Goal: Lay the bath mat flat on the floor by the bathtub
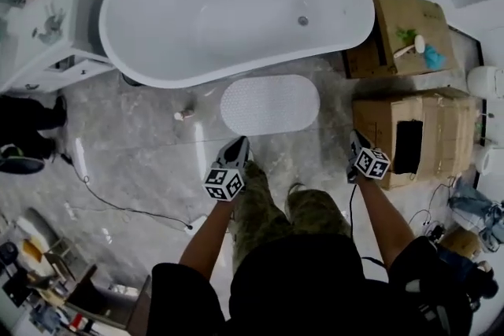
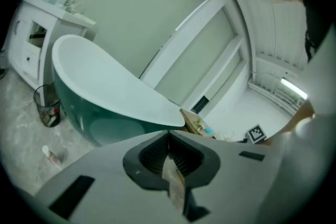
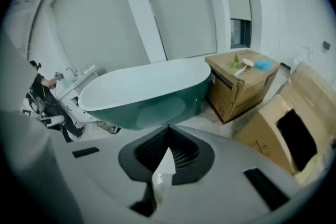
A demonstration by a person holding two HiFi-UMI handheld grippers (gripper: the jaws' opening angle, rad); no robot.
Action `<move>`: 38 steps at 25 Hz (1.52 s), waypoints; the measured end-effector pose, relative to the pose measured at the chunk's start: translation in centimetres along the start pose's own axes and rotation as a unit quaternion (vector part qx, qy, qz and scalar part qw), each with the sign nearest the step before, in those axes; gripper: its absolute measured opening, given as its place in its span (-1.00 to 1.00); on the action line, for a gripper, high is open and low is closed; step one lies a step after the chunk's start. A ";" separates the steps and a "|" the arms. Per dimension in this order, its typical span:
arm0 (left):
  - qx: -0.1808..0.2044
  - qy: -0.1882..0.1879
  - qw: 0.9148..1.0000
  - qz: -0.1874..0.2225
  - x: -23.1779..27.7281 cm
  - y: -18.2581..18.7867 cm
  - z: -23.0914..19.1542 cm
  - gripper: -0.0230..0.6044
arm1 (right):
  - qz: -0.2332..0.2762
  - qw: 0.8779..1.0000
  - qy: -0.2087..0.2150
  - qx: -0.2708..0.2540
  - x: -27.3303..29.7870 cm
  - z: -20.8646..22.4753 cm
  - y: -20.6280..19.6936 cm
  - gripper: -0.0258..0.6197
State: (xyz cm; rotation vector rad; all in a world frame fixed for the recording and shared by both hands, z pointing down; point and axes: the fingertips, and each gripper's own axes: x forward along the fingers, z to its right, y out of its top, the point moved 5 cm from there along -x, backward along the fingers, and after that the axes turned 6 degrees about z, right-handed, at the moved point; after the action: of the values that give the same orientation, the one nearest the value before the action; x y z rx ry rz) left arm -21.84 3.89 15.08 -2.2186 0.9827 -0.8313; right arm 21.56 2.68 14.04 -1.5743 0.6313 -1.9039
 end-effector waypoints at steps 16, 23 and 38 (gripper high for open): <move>0.129 -0.061 0.989 0.034 -0.5 15.7 13.5 -0.86 | 0.083 0.993 0.081 -0.010 -10.1 -3.8 18.7 -0.85; 0.107 0.012 0.986 0.127 2.0 18.1 20.5 -0.86 | 0.155 0.970 0.164 -0.091 -12.1 1.8 27.5 -0.85; 0.189 0.121 0.950 0.217 5.4 19.1 32.7 -0.86 | 0.260 0.921 0.214 -0.193 -13.7 6.3 36.9 -0.85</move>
State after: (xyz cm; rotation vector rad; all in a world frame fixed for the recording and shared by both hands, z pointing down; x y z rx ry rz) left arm -3.52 -3.28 -17.66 -1.5266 1.2473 -0.9966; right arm 34.66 -14.21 -19.63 -1.0290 1.5263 -1.7689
